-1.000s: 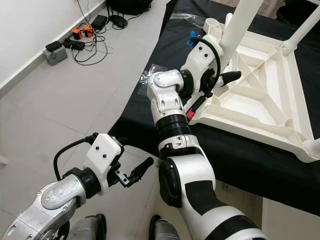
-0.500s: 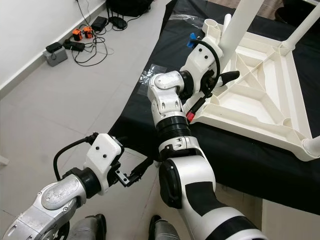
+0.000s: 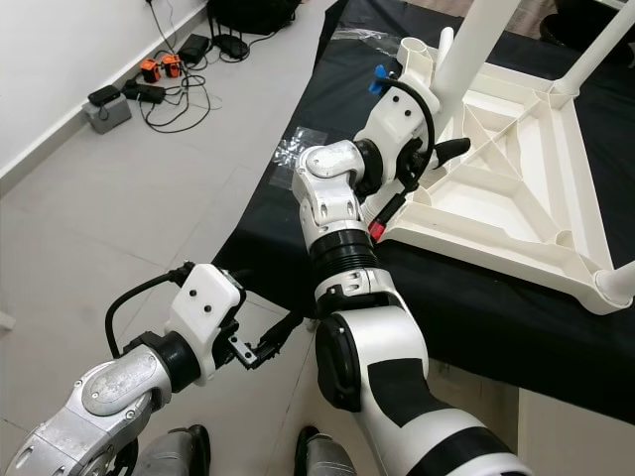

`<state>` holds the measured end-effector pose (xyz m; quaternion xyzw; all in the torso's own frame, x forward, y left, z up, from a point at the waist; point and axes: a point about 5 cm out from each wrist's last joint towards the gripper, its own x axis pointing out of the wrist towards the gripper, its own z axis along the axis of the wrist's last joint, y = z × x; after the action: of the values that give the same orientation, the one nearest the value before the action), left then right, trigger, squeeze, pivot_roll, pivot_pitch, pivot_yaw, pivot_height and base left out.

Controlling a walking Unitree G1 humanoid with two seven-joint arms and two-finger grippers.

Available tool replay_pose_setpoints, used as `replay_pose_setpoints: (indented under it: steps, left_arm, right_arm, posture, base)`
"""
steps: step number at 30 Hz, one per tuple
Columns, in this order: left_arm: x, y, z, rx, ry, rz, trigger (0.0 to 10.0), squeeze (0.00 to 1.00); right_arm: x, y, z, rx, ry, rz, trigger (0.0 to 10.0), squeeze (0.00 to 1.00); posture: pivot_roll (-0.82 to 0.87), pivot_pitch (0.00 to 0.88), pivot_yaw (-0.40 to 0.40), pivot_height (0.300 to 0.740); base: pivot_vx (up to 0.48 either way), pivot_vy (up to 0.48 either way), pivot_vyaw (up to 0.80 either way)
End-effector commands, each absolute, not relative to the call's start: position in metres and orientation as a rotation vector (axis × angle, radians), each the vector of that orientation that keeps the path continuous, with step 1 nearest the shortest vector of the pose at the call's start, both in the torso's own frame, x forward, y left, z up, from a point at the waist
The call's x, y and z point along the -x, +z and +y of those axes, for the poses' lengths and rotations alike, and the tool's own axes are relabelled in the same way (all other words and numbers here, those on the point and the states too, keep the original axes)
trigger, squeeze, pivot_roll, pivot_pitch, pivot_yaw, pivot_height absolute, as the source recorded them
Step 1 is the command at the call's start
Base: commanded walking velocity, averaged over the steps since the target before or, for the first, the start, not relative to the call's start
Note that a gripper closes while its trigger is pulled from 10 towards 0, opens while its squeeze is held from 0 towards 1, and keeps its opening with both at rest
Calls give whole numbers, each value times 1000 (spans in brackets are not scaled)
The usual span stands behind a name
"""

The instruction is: Building children table

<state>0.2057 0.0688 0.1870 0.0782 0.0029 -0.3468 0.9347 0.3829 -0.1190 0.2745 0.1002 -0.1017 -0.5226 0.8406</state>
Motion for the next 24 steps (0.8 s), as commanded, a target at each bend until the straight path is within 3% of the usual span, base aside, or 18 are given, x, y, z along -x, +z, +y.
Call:
replay_pose_setpoints:
  steps: [1, 24]
  left_arm:
    - [-202, 185, 67, -174, -722, 9, 10000, 0]
    - [-204, 187, 66, -172, -712, -2, 10000, 0]
  right_arm:
    - [-385, 230, -129, -141, -1103, -47, 10000, 0]
    - [-388, 236, -127, -139, -1051, -78, 10000, 0]
  posture:
    - [74, 264, -96, 740]
    - [71, 265, -99, 740]
  base:
    - [0, 0, 0]
    - [0, 0, 0]
